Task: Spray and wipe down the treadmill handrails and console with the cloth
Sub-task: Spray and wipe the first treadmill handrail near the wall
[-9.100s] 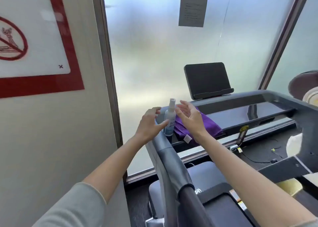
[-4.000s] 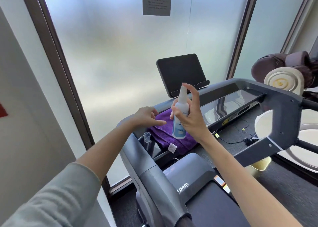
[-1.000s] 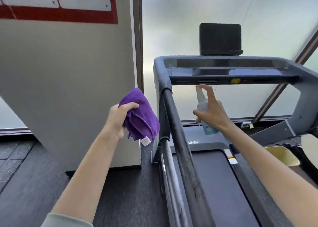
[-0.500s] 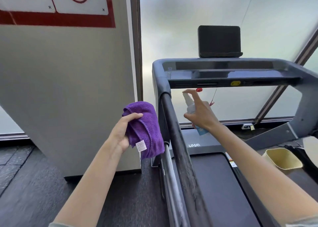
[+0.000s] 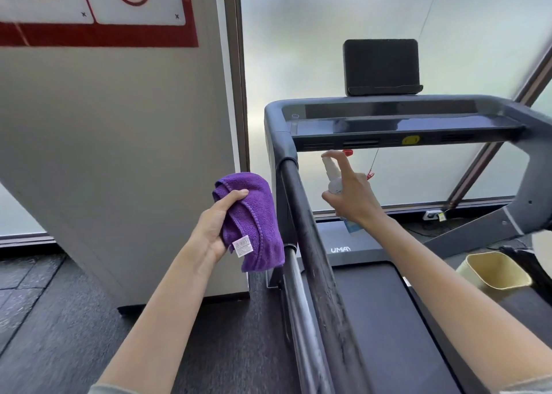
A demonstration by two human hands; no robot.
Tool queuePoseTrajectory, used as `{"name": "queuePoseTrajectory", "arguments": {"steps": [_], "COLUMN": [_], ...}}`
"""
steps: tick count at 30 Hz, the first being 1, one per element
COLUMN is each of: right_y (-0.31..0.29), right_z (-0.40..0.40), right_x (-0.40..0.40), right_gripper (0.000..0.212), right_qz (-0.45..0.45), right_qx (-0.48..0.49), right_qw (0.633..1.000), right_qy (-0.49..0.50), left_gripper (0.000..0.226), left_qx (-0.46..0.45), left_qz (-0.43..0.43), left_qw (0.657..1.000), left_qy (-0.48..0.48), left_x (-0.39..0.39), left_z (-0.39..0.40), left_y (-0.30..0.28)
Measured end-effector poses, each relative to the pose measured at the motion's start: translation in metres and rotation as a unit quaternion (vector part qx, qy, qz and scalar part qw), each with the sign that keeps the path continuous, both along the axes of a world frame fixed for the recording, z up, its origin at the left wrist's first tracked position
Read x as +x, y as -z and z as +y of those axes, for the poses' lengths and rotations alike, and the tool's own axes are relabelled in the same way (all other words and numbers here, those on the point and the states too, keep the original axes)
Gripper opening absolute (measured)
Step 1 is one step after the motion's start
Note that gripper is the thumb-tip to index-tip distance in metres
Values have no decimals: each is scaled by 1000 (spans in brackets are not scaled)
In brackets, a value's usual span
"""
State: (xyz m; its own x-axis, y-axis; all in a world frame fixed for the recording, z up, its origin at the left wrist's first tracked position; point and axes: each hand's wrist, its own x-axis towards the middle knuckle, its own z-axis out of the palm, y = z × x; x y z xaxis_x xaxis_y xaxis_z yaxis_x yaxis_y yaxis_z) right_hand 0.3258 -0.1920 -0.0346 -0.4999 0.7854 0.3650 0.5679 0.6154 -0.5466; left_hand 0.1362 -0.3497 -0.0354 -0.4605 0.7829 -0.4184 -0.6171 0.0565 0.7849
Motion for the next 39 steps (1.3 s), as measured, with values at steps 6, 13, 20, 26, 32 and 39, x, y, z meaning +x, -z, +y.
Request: {"name": "queuePoseTrajectory", "arguments": {"steps": [6,13,20,26,32,39], "right_y": [-4,0,1,2,-3,4], "right_z": [-18,-45,-57,-68,-82,-108], "right_x": [31,60,67,66,81,106], "right_gripper": [71,69,64,68,68,67], "right_qz": [-15,-8,-4,15,19,19], "right_qx": [9,5,51,82,48,30], "right_qw": [1000,1000,999,996,999,999], "right_qy": [-10,-28,-15,-4,-14,-24], "left_gripper": [37,20,17,12,12,9], "left_qx": [-10,-9,13,18,23,26], "left_qz": [19,43,47,52,67,93], "left_qw": [1000,997,996,996,994,991], "left_qy": [-17,-57,-73,-74,-80,-87], "left_x": [7,25,40,49,55,73], "left_z": [-7,-15,-30,-44,-58,-75], "left_y": [9,15,11,7,4,2]}}
